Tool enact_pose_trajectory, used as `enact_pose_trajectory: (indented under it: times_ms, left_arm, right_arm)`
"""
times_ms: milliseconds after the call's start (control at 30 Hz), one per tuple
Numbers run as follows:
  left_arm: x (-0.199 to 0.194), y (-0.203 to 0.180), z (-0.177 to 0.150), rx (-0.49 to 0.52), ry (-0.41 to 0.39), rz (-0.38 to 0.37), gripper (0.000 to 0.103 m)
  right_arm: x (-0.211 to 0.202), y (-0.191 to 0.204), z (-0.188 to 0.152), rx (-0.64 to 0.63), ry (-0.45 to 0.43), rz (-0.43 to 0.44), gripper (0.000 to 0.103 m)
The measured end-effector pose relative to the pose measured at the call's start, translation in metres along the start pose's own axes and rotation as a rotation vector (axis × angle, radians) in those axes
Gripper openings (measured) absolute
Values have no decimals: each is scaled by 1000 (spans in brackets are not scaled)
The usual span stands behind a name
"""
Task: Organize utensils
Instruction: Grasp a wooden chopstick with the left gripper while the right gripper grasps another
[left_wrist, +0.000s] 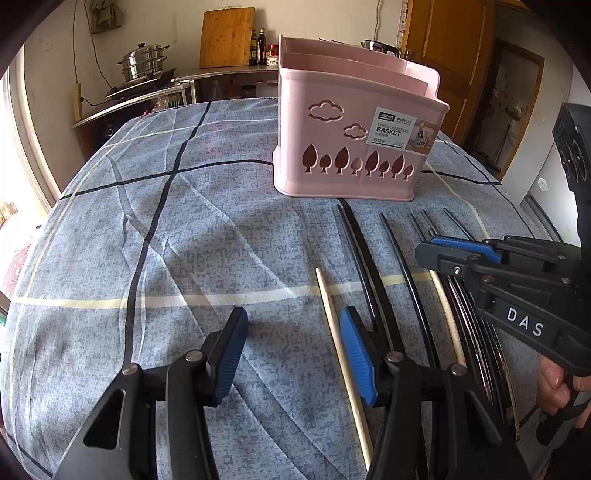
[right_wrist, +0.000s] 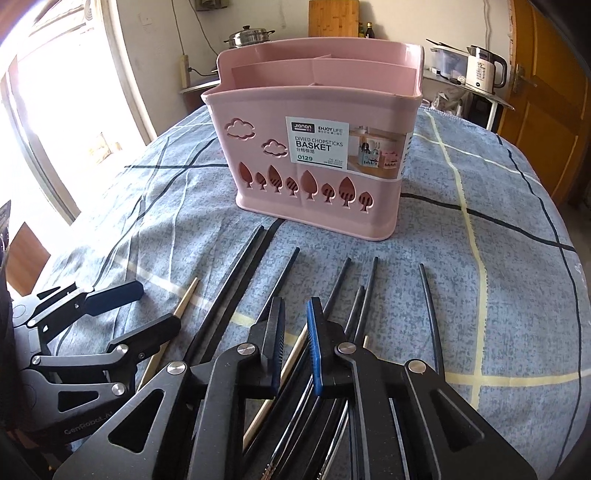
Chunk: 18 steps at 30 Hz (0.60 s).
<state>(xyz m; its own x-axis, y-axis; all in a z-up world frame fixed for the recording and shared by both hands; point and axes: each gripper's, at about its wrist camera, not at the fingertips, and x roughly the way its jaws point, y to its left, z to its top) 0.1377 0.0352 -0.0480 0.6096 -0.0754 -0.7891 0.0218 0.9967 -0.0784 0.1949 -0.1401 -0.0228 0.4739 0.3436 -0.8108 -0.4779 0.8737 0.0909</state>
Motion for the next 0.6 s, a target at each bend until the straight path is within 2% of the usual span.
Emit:
enact_pose_trajectory:
  times_ms: [233, 333, 467, 600]
  left_arm:
    - [-1, 1, -1, -5, -1, 4, 56]
    - [-2, 2, -2, -6, 2, 6, 53]
    - [0, -2, 1, 13, 24, -4, 43]
    - [5, -7, 9, 45, 50, 10, 40]
  right_arm:
    - [-7, 2, -11, 1, 17, -11, 12]
    - [-10, 6, -15, -7, 22, -3, 12]
    - [-6, 11, -13, -16, 40, -1, 12]
    - [-3, 12, -10, -11, 47, -11, 12]
